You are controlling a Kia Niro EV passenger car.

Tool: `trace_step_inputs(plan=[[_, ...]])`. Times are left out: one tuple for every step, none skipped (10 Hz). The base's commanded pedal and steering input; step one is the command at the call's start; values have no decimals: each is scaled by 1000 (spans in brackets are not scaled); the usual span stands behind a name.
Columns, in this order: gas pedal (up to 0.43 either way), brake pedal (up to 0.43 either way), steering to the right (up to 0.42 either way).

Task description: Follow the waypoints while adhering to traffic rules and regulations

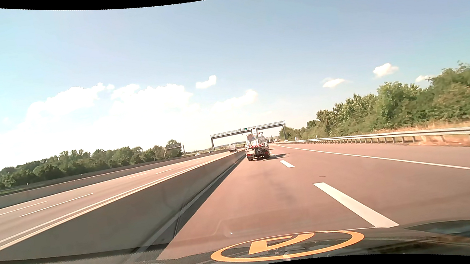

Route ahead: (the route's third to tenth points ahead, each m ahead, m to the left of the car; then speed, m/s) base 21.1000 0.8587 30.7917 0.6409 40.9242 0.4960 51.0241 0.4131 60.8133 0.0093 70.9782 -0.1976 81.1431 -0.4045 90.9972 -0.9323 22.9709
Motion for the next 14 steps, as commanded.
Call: trace_step_inputs(plan=[[280, 0, 2], [280, 0, 2], [268, 0, 2], [268, 0, 2], [248, 0, 2], [240, 0, 2], [228, 0, 2], [228, 0, 2], [228, 0, 2], [240, 0, 2], [240, 0, 1], [240, 0, 1], [240, 0, 1], [240, 0, 1]])
